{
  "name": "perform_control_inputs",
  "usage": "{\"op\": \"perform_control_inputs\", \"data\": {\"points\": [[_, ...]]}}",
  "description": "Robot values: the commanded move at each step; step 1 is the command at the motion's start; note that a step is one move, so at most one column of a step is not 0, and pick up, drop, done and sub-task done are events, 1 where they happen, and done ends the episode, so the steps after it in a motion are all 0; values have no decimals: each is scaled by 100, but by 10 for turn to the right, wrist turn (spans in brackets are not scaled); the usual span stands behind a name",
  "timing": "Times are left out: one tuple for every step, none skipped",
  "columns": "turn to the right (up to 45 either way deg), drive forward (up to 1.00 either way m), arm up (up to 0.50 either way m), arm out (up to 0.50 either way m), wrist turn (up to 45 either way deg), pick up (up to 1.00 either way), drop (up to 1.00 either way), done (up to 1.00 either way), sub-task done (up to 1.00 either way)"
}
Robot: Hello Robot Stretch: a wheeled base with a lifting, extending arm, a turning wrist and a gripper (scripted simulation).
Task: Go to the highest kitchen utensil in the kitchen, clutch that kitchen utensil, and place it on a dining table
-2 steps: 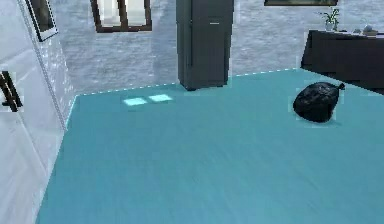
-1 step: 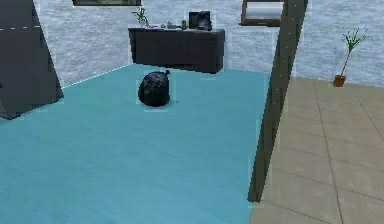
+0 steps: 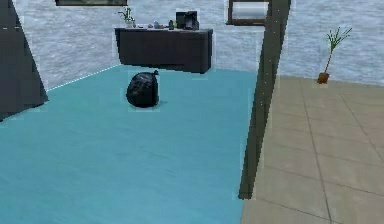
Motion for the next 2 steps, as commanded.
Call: {"op": "perform_control_inputs", "data": {"points": [[0,100,0,0,0,0,0,0,0],[0,20,0,0,0,0,0,0,0]]}}
